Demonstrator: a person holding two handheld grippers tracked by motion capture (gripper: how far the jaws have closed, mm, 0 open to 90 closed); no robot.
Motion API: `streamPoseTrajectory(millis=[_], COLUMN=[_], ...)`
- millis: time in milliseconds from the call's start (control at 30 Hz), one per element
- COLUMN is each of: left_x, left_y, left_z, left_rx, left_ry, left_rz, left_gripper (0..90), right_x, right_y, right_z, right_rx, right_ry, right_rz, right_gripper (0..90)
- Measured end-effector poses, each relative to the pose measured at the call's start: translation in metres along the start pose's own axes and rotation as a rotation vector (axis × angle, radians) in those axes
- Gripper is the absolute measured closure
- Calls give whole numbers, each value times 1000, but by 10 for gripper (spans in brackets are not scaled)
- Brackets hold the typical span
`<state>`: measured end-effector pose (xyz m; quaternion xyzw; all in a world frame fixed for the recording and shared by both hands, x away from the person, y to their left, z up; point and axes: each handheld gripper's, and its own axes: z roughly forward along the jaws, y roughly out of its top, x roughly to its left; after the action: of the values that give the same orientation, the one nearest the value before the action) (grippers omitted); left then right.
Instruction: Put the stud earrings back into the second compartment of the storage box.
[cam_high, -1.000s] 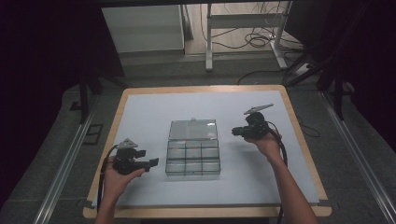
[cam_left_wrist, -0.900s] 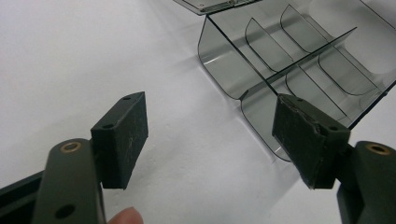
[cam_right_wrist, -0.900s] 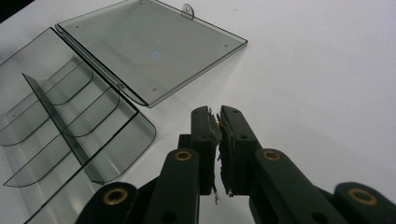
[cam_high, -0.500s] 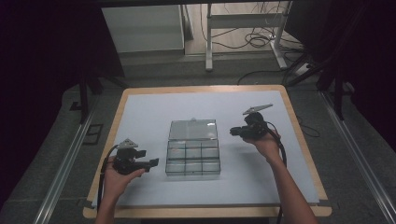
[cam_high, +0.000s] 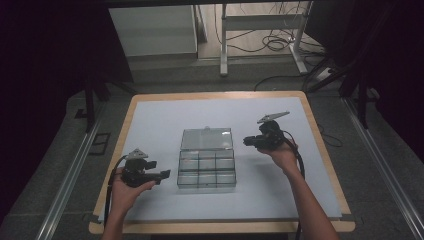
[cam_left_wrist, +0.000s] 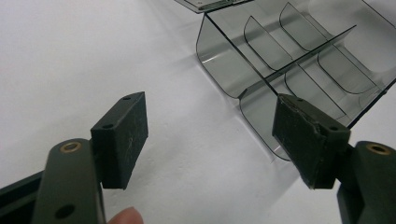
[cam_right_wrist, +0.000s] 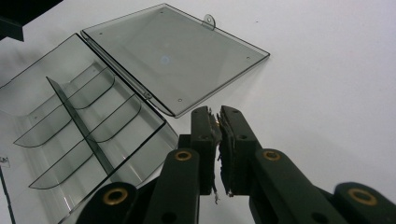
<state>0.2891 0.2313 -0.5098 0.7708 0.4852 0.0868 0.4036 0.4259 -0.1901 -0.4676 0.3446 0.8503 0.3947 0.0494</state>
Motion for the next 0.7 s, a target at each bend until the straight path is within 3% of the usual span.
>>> streamPoseTrajectory(millis=[700], left_x=[0], left_y=[0], left_z=[1], left_rx=[3], left_ry=[-1], left_rz=[2], left_gripper=[270], right_x=[10], right_y=[3], right_z=[3], right_rx=[-3], right_ry=[21], right_rz=[-13], right_gripper=[830])
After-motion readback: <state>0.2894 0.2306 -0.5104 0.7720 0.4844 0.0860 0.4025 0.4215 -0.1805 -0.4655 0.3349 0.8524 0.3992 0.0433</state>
